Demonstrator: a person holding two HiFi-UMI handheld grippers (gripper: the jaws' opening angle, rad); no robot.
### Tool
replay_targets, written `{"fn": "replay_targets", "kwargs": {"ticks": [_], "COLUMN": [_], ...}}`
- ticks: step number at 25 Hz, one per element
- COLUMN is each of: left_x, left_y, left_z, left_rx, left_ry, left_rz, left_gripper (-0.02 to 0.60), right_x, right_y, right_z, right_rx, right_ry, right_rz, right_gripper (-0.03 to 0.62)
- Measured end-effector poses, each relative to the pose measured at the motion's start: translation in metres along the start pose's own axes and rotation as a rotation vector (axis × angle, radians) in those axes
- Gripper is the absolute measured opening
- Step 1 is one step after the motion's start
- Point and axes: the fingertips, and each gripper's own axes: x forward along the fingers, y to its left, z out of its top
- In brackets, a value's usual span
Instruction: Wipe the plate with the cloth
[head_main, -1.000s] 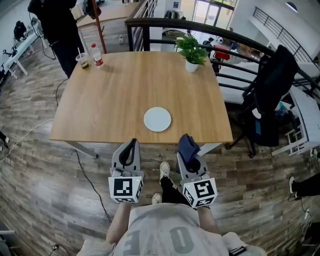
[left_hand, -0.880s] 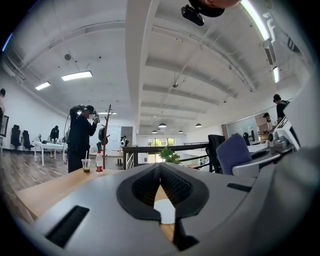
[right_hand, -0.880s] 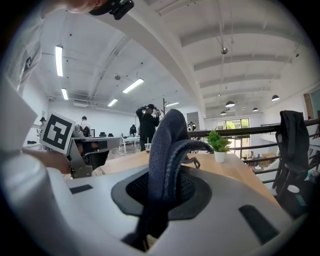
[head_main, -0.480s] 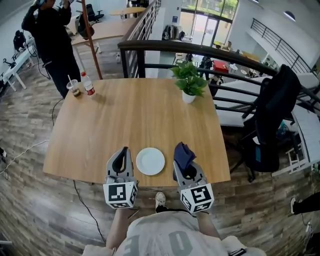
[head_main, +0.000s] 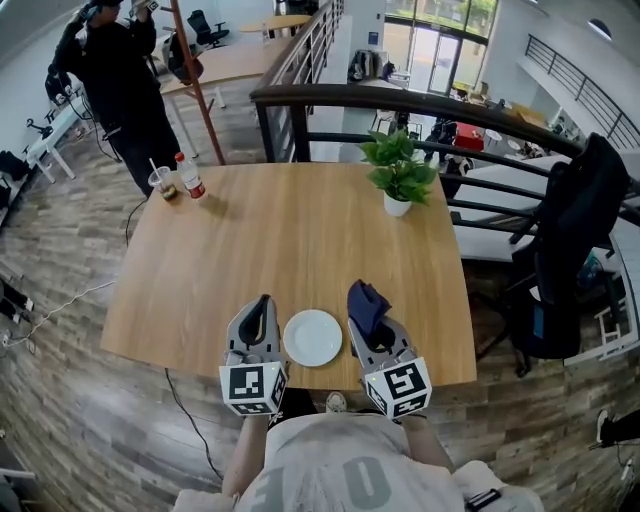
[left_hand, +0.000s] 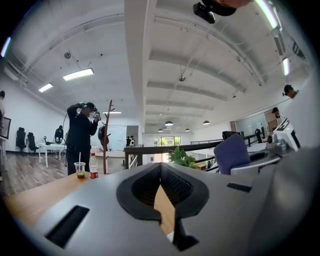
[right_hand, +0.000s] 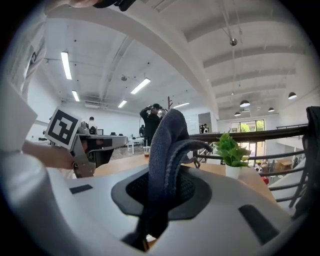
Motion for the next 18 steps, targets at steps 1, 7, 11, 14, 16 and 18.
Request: {"fn": "replay_targets", "kwargs": {"ticks": [1,7,11,14,16,18], "left_x": [0.003,0.022,0.021,0.019,0.022,0.023], "left_y": [0.001,0.017,0.035,0.044,0.054,0.062], "left_z": [0.001,0.01,-0.012,-0.027,-0.035,-0.052], "left_rx": [0.01,-0.028,-0.193,-0.247,-0.292,-0.391], "left_ry": [-0.005,-0.018,0.042,0.08,0.097,0.141], "left_rz": [0.0,-0.023,0.004,0.031,0.043,0.032], "left_gripper": [0.008,0.008,0.008,0.008,0.008,0.019], "right_x": [0.002,0.014,0.025,0.034,0.043,0.05], "right_y": [-0.001,-0.018,-0.015,-0.014,-0.012,-0.008], "right_z": [0.003,0.01,0.012,0.009,0.007,0.003], "right_rx": [-0.011,0.0,-0.01,-0.012,-0.006,-0.002], "right_ry": [-0.007,-0.036,-0.037,-0.026,-0.019,-0.003], "right_rz": [0.002,-0.025,-0.008,-0.005,-0.005,0.005], "right_gripper": [0.057,0.057,0.057,0.057,0.057,0.057]}}
